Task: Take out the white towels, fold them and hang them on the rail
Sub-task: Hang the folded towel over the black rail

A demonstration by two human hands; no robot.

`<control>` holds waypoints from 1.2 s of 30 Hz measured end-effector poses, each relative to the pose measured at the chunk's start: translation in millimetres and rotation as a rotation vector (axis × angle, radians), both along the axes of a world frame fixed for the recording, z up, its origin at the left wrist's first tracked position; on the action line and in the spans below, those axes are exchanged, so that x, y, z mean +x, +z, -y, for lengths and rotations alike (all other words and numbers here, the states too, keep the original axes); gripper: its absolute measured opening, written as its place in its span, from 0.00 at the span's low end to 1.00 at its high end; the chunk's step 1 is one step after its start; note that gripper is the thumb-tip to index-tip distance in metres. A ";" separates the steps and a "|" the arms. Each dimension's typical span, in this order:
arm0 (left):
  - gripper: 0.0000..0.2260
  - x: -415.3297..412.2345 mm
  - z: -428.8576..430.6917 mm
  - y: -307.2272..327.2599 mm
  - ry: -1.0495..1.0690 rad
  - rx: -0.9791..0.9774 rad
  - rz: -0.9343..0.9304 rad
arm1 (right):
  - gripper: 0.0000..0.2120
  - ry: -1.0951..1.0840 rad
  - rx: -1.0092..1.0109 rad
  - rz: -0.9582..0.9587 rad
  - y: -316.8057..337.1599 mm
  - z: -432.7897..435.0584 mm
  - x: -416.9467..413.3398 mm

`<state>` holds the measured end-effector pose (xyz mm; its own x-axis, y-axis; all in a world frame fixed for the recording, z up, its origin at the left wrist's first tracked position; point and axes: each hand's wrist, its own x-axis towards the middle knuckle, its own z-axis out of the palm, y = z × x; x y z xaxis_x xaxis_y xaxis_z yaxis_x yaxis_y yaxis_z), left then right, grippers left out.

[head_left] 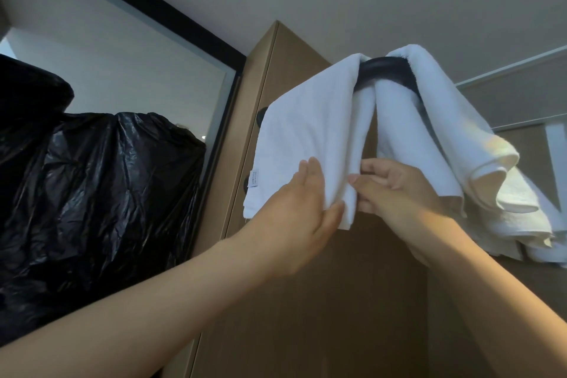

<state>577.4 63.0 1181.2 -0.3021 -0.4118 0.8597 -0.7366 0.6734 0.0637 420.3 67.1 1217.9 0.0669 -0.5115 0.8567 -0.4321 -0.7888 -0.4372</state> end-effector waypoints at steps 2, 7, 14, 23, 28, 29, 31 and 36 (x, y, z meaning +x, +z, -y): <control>0.32 5.4 5.0 -10.5 -0.022 0.013 0.033 | 0.10 0.012 -0.008 0.042 -3.4 -3.3 -1.0; 0.31 21.7 22.6 -28.3 -0.184 -0.068 0.086 | 0.10 -0.044 -0.026 -0.022 -7.8 -17.5 -0.4; 0.19 44.7 56.1 -26.7 -0.628 0.021 -0.625 | 0.13 -0.381 -0.148 -0.149 -17.0 -16.4 30.5; 0.25 59.4 112.8 -9.0 -0.387 0.426 -0.994 | 0.05 -0.309 -0.134 -0.173 -16.4 -13.0 28.9; 0.13 60.8 111.1 -14.0 -0.933 0.724 -1.173 | 0.06 -0.263 -0.114 -0.132 -19.1 -12.2 29.2; 0.14 61.2 112.2 -17.8 -0.957 0.758 -1.182 | 0.07 -0.259 -0.111 -0.126 -19.7 -11.9 29.4; 0.18 59.2 116.0 -22.4 -1.000 0.848 -1.189 | 0.09 -0.252 -0.112 -0.122 -20.5 -11.5 30.6; 0.26 41.8 119.8 -17.3 -1.220 1.033 -1.161 | 0.07 -0.197 -0.122 -0.091 -22.2 -8.2 30.6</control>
